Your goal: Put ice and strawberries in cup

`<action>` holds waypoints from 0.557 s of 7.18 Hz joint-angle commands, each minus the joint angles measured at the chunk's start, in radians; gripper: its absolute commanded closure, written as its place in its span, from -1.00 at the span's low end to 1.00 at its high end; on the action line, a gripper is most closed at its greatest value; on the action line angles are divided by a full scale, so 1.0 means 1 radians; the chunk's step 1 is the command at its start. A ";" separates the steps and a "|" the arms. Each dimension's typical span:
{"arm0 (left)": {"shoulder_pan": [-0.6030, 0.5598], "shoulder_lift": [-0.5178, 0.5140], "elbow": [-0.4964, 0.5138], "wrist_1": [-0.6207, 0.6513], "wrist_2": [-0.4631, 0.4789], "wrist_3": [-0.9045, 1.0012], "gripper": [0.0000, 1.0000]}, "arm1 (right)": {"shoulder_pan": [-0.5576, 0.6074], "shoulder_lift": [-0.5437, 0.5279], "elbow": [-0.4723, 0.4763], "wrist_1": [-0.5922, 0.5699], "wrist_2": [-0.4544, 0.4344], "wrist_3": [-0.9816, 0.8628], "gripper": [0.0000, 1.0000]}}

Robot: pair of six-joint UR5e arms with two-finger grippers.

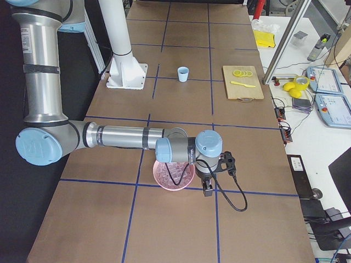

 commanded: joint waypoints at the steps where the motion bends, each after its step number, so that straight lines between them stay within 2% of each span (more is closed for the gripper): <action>1: 0.000 -0.005 0.003 0.047 -0.058 0.040 -1.00 | 0.001 0.000 0.000 0.000 0.002 0.002 -0.99; 2: 0.000 0.000 0.003 0.047 -0.093 0.039 -1.00 | 0.001 0.000 0.000 -0.001 0.002 0.001 -0.99; 4: -0.001 0.003 0.000 0.043 -0.106 0.039 -1.00 | -0.001 0.000 0.000 -0.001 0.002 0.001 -0.99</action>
